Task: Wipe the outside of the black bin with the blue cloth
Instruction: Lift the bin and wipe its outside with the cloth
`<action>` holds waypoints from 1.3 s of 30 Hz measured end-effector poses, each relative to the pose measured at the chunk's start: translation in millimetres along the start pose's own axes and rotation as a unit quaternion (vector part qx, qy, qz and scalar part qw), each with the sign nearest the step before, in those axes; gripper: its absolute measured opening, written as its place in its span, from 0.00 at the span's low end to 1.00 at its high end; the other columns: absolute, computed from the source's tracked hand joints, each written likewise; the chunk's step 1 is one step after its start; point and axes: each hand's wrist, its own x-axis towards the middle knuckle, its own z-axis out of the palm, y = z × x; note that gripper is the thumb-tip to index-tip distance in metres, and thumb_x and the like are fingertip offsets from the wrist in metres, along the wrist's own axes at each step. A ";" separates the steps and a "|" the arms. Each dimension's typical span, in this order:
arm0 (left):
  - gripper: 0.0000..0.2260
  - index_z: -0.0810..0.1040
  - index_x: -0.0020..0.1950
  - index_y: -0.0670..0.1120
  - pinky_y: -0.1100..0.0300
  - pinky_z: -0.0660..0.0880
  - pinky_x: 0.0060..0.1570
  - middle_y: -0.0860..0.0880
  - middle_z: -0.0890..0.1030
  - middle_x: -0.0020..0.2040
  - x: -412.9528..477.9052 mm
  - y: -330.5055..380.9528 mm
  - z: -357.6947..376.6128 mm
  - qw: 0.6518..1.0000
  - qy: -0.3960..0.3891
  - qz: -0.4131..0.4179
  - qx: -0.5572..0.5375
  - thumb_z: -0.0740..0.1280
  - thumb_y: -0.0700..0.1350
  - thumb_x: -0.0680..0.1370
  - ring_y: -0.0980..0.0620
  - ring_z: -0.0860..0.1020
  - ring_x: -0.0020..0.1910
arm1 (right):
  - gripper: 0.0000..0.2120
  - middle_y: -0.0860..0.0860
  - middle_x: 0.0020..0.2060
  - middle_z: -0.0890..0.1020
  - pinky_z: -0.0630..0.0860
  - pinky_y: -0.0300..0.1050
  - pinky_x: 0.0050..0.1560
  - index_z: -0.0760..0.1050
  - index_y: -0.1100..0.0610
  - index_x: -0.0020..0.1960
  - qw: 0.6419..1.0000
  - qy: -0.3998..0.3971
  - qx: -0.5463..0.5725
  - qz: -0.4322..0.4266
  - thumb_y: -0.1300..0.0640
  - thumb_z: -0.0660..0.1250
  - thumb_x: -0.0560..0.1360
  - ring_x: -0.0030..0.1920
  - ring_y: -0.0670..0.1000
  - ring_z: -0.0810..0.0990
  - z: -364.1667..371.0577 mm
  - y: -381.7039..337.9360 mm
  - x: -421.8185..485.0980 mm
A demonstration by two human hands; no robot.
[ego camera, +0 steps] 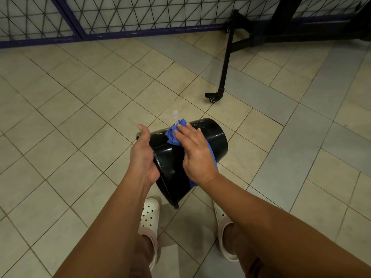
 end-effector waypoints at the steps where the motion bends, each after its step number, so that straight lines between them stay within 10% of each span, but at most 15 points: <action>1: 0.36 0.78 0.61 0.37 0.48 0.81 0.45 0.37 0.85 0.51 0.6 0.9 0.1 1.000 0.000 0.004 0.007 0.51 0.68 0.79 0.40 0.85 0.49 | 0.18 0.58 0.63 0.76 0.60 0.60 0.71 0.75 0.62 0.63 1.000 0.007 0.008 -0.018 0.66 0.58 0.74 0.69 0.58 0.68 1.2 -2.6 -2.5; 9: 0.38 0.76 0.67 0.38 0.56 0.77 0.60 0.41 0.82 0.61 4.6 -3.4 -3.7 1.000 -0.014 0.001 -0.010 0.54 0.70 0.77 0.45 0.83 0.58 | 0.16 0.59 0.56 0.81 0.69 0.61 0.64 0.80 0.62 0.55 0.997 0.004 0.022 -0.073 0.62 0.57 0.74 0.62 0.61 0.75 12.9 -36.5 9.0; 20: 0.41 0.81 0.58 0.36 0.53 0.79 0.52 0.39 0.85 0.55 6.4 -0.2 -4.3 0.999 0.009 -0.023 0.022 0.50 0.72 0.77 0.43 0.85 0.53 | 0.17 0.59 0.63 0.76 0.65 0.61 0.67 0.75 0.64 0.62 0.987 -0.061 0.025 -0.148 0.66 0.58 0.76 0.68 0.60 0.70 6.0 -18.1 -6.4; 25: 0.34 0.75 0.69 0.38 0.46 0.71 0.68 0.38 0.80 0.64 2.3 -7.2 -0.9 0.999 -0.034 0.017 -0.007 0.58 0.66 0.78 0.41 0.80 0.62 | 0.21 0.59 0.63 0.76 0.64 0.60 0.69 0.73 0.64 0.64 0.997 -0.052 -0.014 -0.062 0.68 0.58 0.72 0.66 0.60 0.71 1.6 -15.3 8.9; 30: 0.36 0.77 0.66 0.39 0.42 0.78 0.58 0.36 0.82 0.59 -2.8 -0.2 -2.7 0.998 -0.010 0.051 0.039 0.62 0.67 0.72 0.38 0.83 0.56 | 0.24 0.59 0.66 0.73 0.58 0.62 0.72 0.71 0.63 0.66 0.997 -0.032 -0.030 0.056 0.71 0.61 0.70 0.70 0.59 0.66 -3.7 -4.9 6.4; 39: 0.30 0.77 0.66 0.40 0.48 0.76 0.62 0.39 0.82 0.62 -8.4 -3.0 0.2 0.997 -0.046 0.043 0.035 0.55 0.63 0.81 0.43 0.81 0.60 | 0.21 0.56 0.60 0.79 0.60 0.54 0.68 0.75 0.61 0.62 0.997 -0.056 -0.042 -0.029 0.61 0.54 0.72 0.64 0.58 0.73 -6.7 -30.1 15.2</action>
